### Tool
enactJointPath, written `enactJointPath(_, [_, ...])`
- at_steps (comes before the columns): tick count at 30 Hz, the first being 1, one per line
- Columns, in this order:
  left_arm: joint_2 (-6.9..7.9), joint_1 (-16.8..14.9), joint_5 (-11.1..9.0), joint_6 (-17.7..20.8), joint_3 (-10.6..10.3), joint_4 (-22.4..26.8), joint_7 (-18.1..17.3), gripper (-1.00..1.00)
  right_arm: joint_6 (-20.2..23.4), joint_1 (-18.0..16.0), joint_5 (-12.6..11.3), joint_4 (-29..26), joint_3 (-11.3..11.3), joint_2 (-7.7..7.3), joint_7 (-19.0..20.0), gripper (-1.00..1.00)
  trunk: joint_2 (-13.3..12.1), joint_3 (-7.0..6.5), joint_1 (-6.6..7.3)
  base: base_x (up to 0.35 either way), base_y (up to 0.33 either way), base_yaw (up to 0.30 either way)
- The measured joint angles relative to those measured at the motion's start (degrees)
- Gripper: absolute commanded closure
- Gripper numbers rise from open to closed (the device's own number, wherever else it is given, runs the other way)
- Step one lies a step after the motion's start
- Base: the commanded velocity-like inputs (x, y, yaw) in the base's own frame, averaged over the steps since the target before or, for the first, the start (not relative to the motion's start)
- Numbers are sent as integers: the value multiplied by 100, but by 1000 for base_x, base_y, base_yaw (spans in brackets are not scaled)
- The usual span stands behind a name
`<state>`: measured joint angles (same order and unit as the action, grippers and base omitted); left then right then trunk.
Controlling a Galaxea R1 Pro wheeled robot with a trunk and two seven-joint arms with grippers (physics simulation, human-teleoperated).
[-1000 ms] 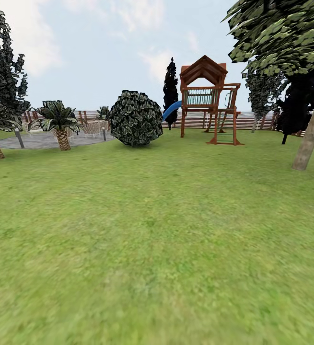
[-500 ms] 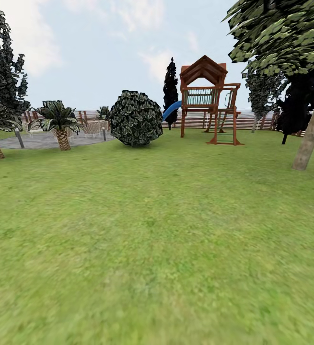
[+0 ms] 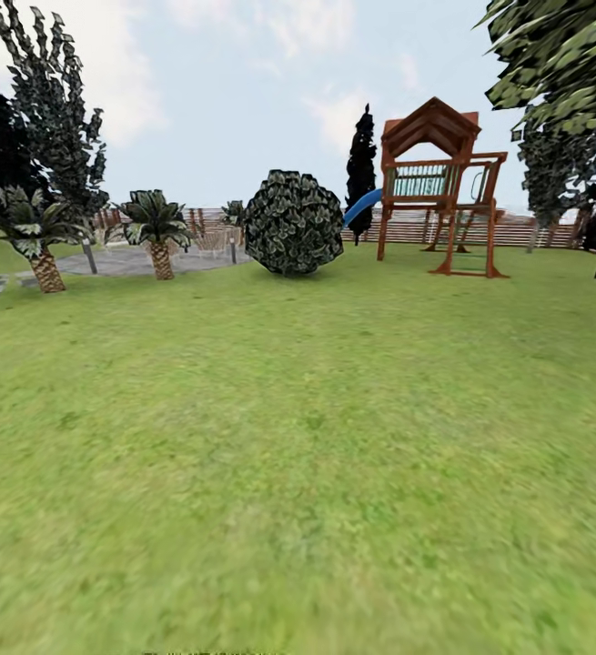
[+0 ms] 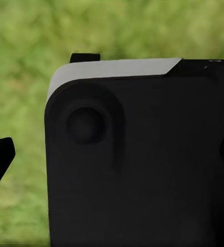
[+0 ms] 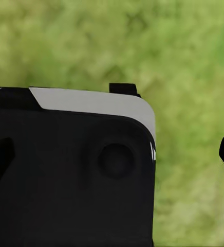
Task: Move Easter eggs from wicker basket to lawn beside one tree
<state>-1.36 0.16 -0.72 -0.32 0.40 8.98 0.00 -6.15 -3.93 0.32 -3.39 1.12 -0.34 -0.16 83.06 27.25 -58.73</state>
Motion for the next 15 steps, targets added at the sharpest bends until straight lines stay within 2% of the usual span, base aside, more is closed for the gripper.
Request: enactJointPath(15, [-3,0,0,0,0,0,6,-100,0,1,0,-9,0,0,0,-100,0,46,0,0,0,290])
